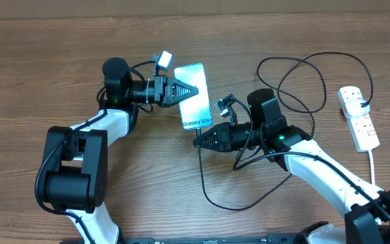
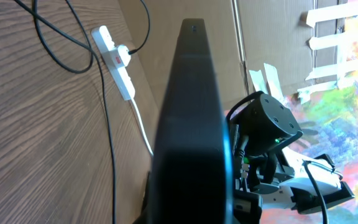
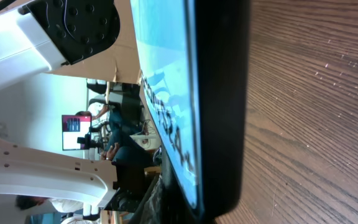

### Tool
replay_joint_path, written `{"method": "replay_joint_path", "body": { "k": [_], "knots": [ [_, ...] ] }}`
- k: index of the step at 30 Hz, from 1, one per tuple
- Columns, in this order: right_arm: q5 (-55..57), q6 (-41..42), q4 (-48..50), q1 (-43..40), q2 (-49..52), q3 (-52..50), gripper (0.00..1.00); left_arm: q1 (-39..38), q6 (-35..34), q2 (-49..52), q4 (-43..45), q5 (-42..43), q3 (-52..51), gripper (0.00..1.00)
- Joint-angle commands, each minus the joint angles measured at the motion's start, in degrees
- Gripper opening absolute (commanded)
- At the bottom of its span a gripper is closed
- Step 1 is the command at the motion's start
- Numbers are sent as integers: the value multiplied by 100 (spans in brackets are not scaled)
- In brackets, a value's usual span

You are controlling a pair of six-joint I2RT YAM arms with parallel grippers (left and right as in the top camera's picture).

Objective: Plug charger to phone and switch on socket
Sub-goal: 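Push the USB-C plug into the phone's bottom port with the right gripper, then open the right gripper off the plug and lower the phone with the left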

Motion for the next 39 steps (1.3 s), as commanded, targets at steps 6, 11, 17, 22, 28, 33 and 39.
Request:
{"method": "replay_joint_path", "body": {
  "k": [6, 11, 17, 22, 28, 33, 39],
  "knots": [
    [271, -61, -232, -68, -35, 142, 23, 166, 50, -22, 245, 566, -175, 4],
    [275, -61, -391, -68, -35, 142, 49, 343, 50, -22, 341, 356, -175, 4],
    [678, -66, -568, -68, -35, 142, 74, 317, -42, -22, 240, -483, -175, 4],
    [1882, -66, -984, -68, -35, 142, 85, 179, 94, -22, -428, -1300, -175, 4],
    [2592, -63, -938, -179, -37, 142, 91, -105, 514, -22, -1541, -2564, -173, 4],
    [2586, -63, -868, -734, -37, 146, 99, -361, 785, -22, -2361, -3324, -70, 4],
    [2096, -66, -901, -1674, -42, 146, 100, -669, 1711, -22, -3936, -3300, 629, 4]
  ]
}}
